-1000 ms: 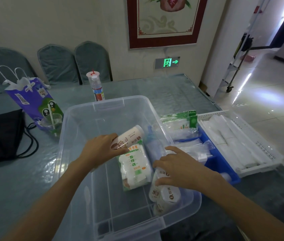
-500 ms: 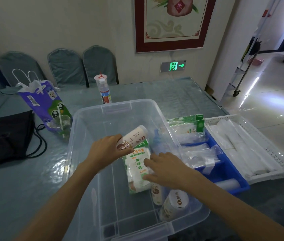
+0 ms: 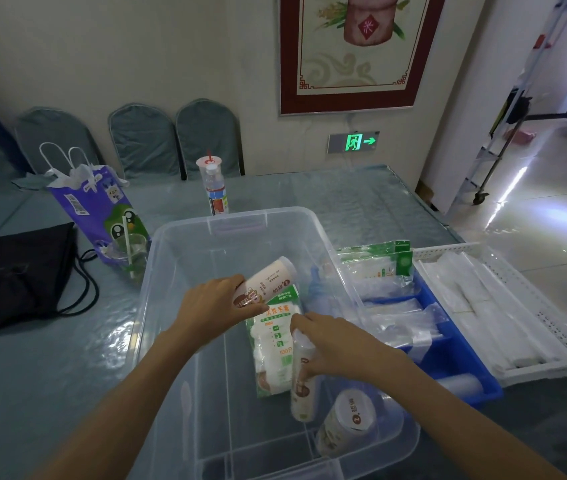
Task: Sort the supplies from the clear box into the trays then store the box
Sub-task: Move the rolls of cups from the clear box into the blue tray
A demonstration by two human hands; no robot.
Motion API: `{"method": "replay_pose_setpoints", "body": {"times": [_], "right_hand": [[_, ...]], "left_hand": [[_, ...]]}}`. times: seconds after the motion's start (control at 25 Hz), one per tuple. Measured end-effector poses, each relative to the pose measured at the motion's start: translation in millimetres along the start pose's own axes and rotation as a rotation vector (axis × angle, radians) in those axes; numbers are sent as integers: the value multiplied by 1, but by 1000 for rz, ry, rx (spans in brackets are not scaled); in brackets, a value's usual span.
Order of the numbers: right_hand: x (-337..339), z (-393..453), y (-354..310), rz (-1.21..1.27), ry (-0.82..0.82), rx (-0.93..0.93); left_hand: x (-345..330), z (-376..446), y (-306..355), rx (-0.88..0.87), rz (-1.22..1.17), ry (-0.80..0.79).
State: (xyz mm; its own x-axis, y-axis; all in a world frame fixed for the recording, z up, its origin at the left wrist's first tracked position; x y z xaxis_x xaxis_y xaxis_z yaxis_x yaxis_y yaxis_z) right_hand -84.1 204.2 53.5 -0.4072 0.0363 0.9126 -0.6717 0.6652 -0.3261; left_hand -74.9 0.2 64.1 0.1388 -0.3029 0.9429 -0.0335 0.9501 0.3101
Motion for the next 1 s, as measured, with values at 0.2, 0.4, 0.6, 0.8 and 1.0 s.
{"method": "replay_pose_setpoints", "body": {"times": [0.2,0.4,0.6,0.8,1.0], "right_hand": [[38,-5,1,111,60,38],[84,-14,2,124,224,99],[140,-47,17,191,414,181],[188,-89,64,249,598,189],[210,-141,140,260,736,119]], "left_hand": [[14,8,4,-1,41,69],[40,19,25,-4,42,140],[84,30,61,30,60,271],[104,45,121,29,16,369],[90,59,206,-20,2,414]]}}
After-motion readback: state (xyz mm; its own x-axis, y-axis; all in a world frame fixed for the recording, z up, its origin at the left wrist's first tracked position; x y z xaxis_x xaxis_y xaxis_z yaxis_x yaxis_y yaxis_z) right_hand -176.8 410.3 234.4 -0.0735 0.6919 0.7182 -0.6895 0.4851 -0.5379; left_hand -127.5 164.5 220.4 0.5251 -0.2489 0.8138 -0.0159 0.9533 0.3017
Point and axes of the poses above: each hand's wrist, its own z-axis towards the middle knuckle, its own x-axis out of the back of the hand, y = z × x, the point moved 4 cm from there along z, towards the middle knuckle, and after that the axes turned 5 degrees about -z, right-handed, at the moved point
